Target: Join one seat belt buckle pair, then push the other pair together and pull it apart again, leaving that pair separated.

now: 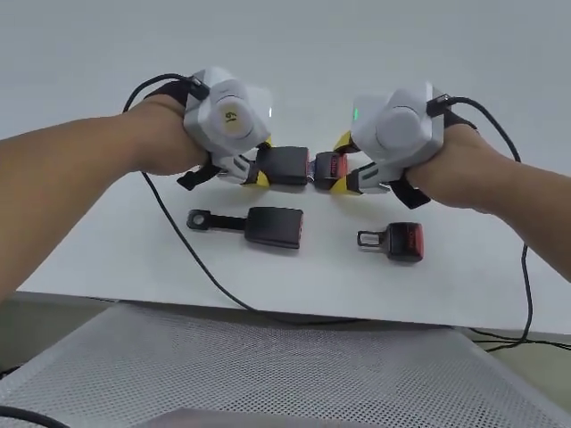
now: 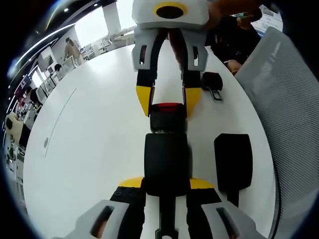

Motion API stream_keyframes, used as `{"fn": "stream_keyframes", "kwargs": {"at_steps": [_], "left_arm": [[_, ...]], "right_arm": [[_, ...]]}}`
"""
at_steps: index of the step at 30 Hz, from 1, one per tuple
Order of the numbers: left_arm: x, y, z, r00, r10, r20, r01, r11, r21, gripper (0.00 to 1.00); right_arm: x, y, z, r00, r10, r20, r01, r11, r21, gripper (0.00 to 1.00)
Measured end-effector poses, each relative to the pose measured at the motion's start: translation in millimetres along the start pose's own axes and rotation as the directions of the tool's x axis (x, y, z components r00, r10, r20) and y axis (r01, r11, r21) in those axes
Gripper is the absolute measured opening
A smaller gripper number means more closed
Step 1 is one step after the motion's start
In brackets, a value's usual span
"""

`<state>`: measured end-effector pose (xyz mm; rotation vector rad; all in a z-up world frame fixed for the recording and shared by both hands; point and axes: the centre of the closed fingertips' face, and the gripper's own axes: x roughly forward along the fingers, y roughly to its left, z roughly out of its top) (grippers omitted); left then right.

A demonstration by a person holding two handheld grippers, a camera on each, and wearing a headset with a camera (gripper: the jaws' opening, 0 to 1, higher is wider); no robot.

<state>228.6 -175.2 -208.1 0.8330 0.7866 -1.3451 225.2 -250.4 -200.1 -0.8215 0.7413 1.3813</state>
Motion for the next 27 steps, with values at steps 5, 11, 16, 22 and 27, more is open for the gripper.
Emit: {"fn": "stream_keyframes", "kwargs": {"at_steps": [5, 11, 16, 22, 27], "left_arm": [[-1.8, 0.3, -2.4, 0.9999, 0.013, -0.002, -0.013, 1.000, -0.003, 0.33], [-20.0, 6.7, 2.7, 0.9962, 0.071, 0.051, -0.067, 0.995, -0.068, 0.41], [-35.7, -1.5, 4.6, 0.9925, 0.098, 0.073, -0.091, 0.991, -0.102, 0.45], [-57.2, -18.3, -1.6, 0.9867, 0.132, 0.095, -0.114, 0.978, -0.175, 0.53], [-79.0, -33.5, -13.9, 0.9796, 0.173, 0.103, -0.146, 0.963, -0.228, 0.64]], "right_arm": [[0.5, -1.6, -0.7, 0.9999, -0.014, 0.004, 0.014, 1.000, 0.011, 0.31], [-11.7, -3.0, 1.0, 0.9985, -0.041, 0.035, 0.039, 0.997, 0.067, 0.35], [-26.5, 3.7, 3.6, 0.9962, -0.065, 0.058, 0.058, 0.993, 0.107, 0.38], [-46.9, 19.2, -1.5, 0.9913, -0.103, 0.081, 0.089, 0.983, 0.160, 0.45], [-66.4, 36.0, -17.9, 0.9870, -0.128, 0.098, 0.104, 0.969, 0.222, 0.49]]}}
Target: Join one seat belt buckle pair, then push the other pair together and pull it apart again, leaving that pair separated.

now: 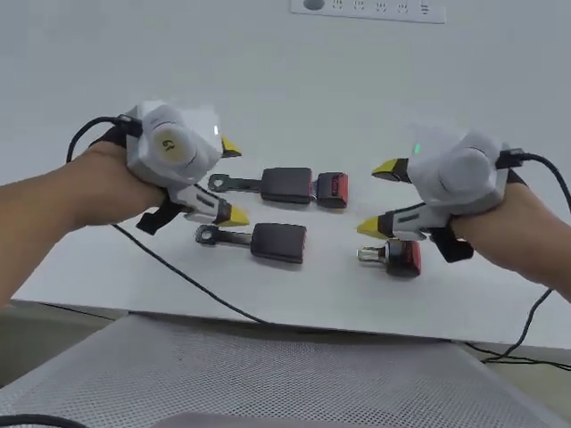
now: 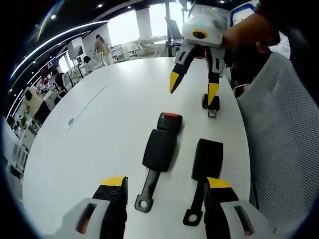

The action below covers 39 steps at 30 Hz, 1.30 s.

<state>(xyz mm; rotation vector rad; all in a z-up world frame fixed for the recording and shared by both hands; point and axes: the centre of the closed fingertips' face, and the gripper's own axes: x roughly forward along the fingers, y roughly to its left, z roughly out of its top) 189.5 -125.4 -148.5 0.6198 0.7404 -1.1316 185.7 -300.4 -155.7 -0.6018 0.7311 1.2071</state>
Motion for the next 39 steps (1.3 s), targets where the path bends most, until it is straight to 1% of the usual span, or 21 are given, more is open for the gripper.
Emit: {"fn": "stream_keyframes", "kwargs": {"at_steps": [2, 3, 5, 8, 9, 11, 13, 15, 17, 19, 21, 22, 24, 26, 27, 28, 30, 33, 34, 36, 39], "left_arm": [[-9.7, -3.8, -6.4, 0.9998, 0.020, 0.005, -0.020, 0.999, -0.027, 0.68], [-15.2, -6.5, -10.6, 0.9995, 0.032, 0.005, -0.032, 0.998, -0.054, 0.70], [-24.8, -11.5, -14.6, 0.9985, 0.054, 0.006, -0.053, 0.996, -0.071, 0.76], [-34.6, -19.3, -16.9, 0.9981, 0.060, 0.012, -0.058, 0.994, -0.093, 0.84], [-38.1, -20.6, -18.1, 0.9974, 0.070, 0.016, -0.068, 0.993, -0.098, 0.87], [-43.0, -21.8, -19.5, 0.9964, 0.082, 0.019, -0.080, 0.991, -0.105, 0.91], [-49.0, -21.4, -21.4, 0.9936, 0.108, 0.033, -0.103, 0.986, -0.132, 0.95], [-53.7, -21.7, -24.1, 0.9917, 0.122, 0.039, -0.115, 0.981, -0.157, 0.97], [-57.8, -22.6, -24.7, 0.9893, 0.138, 0.046, -0.128, 0.976, -0.173, 0.98], [-61.6, -23.3, -26.4, 0.9873, 0.151, 0.049, -0.139, 0.971, -0.196, 1.00], [-66.6, -24.4, -30.7, 0.9857, 0.160, 0.051, -0.147, 0.967, -0.210, 1.00], [-68.5, -26.7, -33.8, 0.9865, 0.156, 0.049, -0.141, 0.963, -0.230, 1.00], [-71.7, -28.8, -40.1, 0.9870, 0.154, 0.046, -0.139, 0.961, -0.238, 1.00], [-75.8, -30.2, -44.5, 0.9859, 0.162, 0.043, -0.147, 0.958, -0.247, 1.00], [-77.3, -31.4, -45.2, 0.9856, 0.163, 0.044, -0.147, 0.956, -0.255, 1.00], [-79.6, -31.9, -46.5, 0.9845, 0.169, 0.046, -0.151, 0.951, -0.271, 1.00], [-84.5, -30.0, -53.9, 0.9814, 0.185, 0.050, -0.163, 0.944, -0.288, 1.00], [-85.7, -31.9, -54.9, 0.9788, 0.197, 0.055, -0.170, 0.933, -0.316, 1.00], [-86.8, -32.1, -56.0, 0.9781, 0.201, 0.056, -0.172, 0.930, -0.323, 1.00], [-88.7, -31.4, -58.9, 0.9769, 0.206, 0.057, -0.176, 0.927, -0.332, 1.00], [-88.7, -31.3, -56.8, 0.9761, 0.208, 0.063, -0.174, 0.924, -0.342, 1.00]], "right_arm": [[-11.3, 5.3, -5.7, 0.9999, -0.013, 0.005, 0.013, 1.000, 0.023, 0.49], [-18.2, 8.9, -7.9, 0.9996, -0.020, 0.019, 0.019, 0.999, 0.028, 0.50], [-25.6, 12.6, -15.9, 0.9994, -0.025, 0.024, 0.024, 0.999, 0.048, 0.50], [-37.7, 17.8, -24.4, 0.9988, -0.042, 0.024, 0.041, 0.998, 0.049, 0.53], [-41.0, 19.3, -26.5, 0.9987, -0.046, 0.023, 0.045, 0.997, 0.058, 0.53], [-45.9, 19.7, -34.3, 0.9980, -0.061, 0.018, 0.060, 0.996, 0.069, 0.57], [-52.7, 20.8, -36.8, 0.9965, -0.082, 0.015, 0.080, 0.993, 0.085, 0.60], [-57.8, 17.5, -40.6, 0.9932, -0.115, 0.014, 0.113, 0.988, 0.105, 0.67], [-63.9, 17.9, -38.0, 0.9904, -0.137, 0.019, 0.134, 0.984, 0.116, 0.72], [-65.8, 14.6, -41.6, 0.9869, -0.161, 0.017, 0.157, 0.979, 0.128, 0.77], [-70.6, 17.1, -38.8, 0.9848, -0.172, 0.024, 0.167, 0.977, 0.129, 0.81], [-71.0, 16.8, -39.2, 0.9839, -0.177, 0.027, 0.172, 0.977, 0.126, 0.82], [-72.1, 12.5, -39.5, 0.9766, -0.209, 0.050, 0.203, 0.973, 0.114, 0.89], [-75.2, 15.7, -36.4, 0.9750, -0.214, 0.059, 0.205, 0.970, 0.129, 0.93], [-76.0, 17.1, -36.3, 0.9747, -0.215, 0.060, 0.206, 0.969, 0.134, 0.94], [-76.7, 18.0, -36.8, 0.9743, -0.217, 0.059, 0.208, 0.969, 0.137, 0.95], [-78.9, 20.0, -36.8, 0.9718, -0.228, 0.059, 0.218, 0.966, 0.141, 0.99], [-81.4, 17.7, -41.8, 0.9668, -0.249, 0.057, 0.237, 0.958, 0.162, 1.00], [-83.8, 19.1, -39.7, 0.9664, -0.251, 0.056, 0.239, 0.957, 0.168, 1.00], [-85.8, 19.7, -40.1, 0.9647, -0.258, 0.053, 0.245, 0.953, 0.180, 1.00], [-86.8, 20.8, -41.6, 0.9647, -0.259, 0.050, 0.246, 0.952, 0.180, 1.00]]}}
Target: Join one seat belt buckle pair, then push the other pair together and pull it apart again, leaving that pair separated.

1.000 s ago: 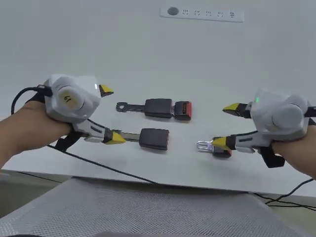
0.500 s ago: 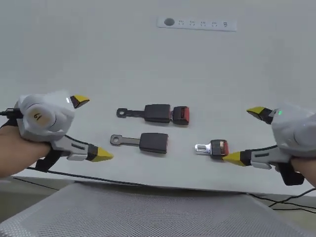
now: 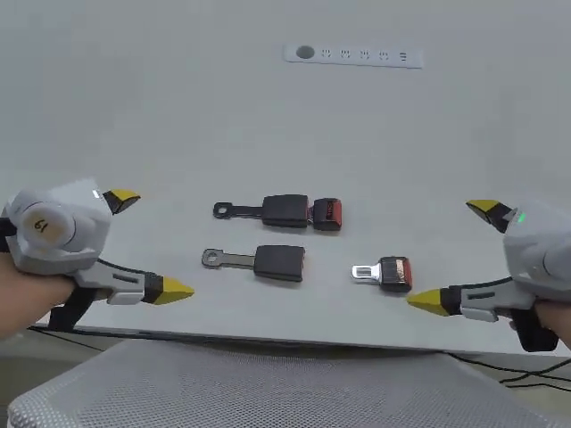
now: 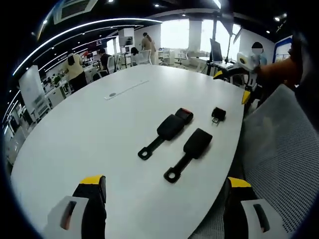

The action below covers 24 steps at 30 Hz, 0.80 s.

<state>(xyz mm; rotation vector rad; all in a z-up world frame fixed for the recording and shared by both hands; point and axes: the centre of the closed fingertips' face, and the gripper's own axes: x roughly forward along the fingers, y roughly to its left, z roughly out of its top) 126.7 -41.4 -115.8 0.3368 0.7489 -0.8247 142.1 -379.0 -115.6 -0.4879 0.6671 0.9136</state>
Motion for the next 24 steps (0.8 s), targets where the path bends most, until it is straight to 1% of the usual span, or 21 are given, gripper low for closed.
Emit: {"fn": "stream_keyframes", "kwargs": {"at_steps": [5, 7, 14, 17, 19, 22, 24], "left_arm": [[-2.2, -2.0, 0.9, 1.0000, 0.004, 0.006, -0.004, 1.000, -0.003, 1.00], [-3.4, -0.5, 0.5, 0.9999, 0.006, 0.008, -0.006, 1.000, -0.003, 1.00], [-6.1, -3.9, 4.0, 0.9999, 0.011, 0.012, -0.011, 1.000, -0.002, 1.00], [-6.4, -5.1, 3.7, 0.9998, 0.013, 0.013, -0.013, 1.000, -0.001, 1.00], [-7.1, -8.9, 4.7, 0.9999, 0.011, 0.011, -0.011, 1.000, -0.002, 1.00], [-7.9, -10.7, 5.3, 0.9999, 0.011, 0.009, -0.011, 1.000, 0.001, 1.00], [-8.6, -10.1, 5.8, 0.9998, 0.016, 0.009, -0.016, 1.000, 0.004, 1.00]], "right_arm": [[-1.0, 1.4, -0.9, 1.0000, 0.006, 0.005, -0.006, 1.000, 0.008, 1.00], [-1.5, 1.0, -0.3, 1.0000, 0.003, 0.007, -0.003, 1.000, 0.014, 1.00], [-2.4, 5.5, -0.7, 0.9999, 0.012, 0.005, -0.012, 1.000, 0.008, 1.00], [-3.4, 6.2, -0.7, 0.9999, 0.009, 0.008, -0.009, 1.000, 0.020, 1.00], [-3.5, 5.4, -1.4, 0.9999, 0.007, 0.008, -0.007, 1.000, 0.028, 1.00], [-5.2, 6.5, -1.2, 1.0000, 0.004, 0.006, -0.004, 0.999, 0.037, 1.00], [-6.4, 7.1, 0.6, 1.0000, 0.002, 0.003, -0.002, 0.999, 0.047, 1.00]]}}
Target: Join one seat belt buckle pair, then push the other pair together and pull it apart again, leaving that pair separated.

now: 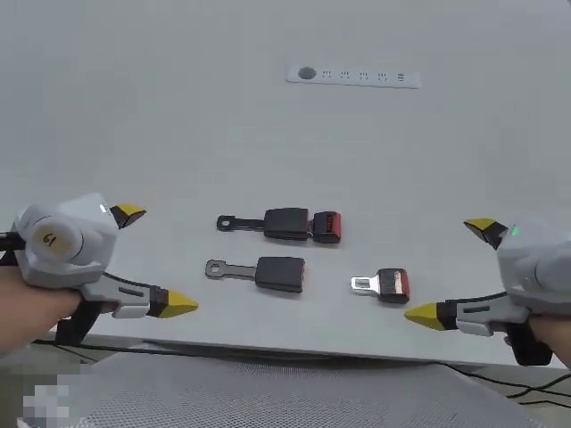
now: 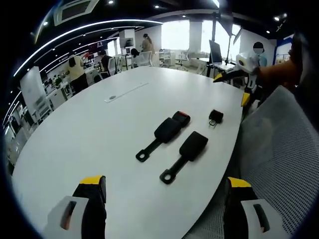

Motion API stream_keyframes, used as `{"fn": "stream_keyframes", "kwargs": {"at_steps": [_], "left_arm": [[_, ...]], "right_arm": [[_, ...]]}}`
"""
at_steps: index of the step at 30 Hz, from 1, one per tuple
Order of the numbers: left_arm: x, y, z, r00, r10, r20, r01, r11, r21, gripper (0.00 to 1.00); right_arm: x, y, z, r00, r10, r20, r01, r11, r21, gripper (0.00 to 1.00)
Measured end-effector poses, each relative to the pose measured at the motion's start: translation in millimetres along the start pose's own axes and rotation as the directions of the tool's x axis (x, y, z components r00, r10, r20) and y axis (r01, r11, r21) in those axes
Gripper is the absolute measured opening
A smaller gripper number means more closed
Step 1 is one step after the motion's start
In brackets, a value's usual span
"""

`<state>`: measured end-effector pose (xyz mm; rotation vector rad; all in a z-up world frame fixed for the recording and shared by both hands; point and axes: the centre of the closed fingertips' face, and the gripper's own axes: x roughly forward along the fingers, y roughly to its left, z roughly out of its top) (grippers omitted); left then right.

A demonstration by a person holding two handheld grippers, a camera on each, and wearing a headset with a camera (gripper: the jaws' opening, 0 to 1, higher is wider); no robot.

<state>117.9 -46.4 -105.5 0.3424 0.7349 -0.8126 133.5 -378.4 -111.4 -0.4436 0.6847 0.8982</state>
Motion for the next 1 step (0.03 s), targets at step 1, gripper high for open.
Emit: {"fn": "stream_keyframes", "kwargs": {"at_steps": [1], "left_arm": [[-0.4, 0.5, 0.5, 1.0000, 0.002, 0.003, -0.002, 1.000, 0.000, 1.00]], "right_arm": [[0.4, -0.8, -0.3, 1.0000, -0.001, 0.001, 0.001, 1.000, 0.000, 1.00]]}}
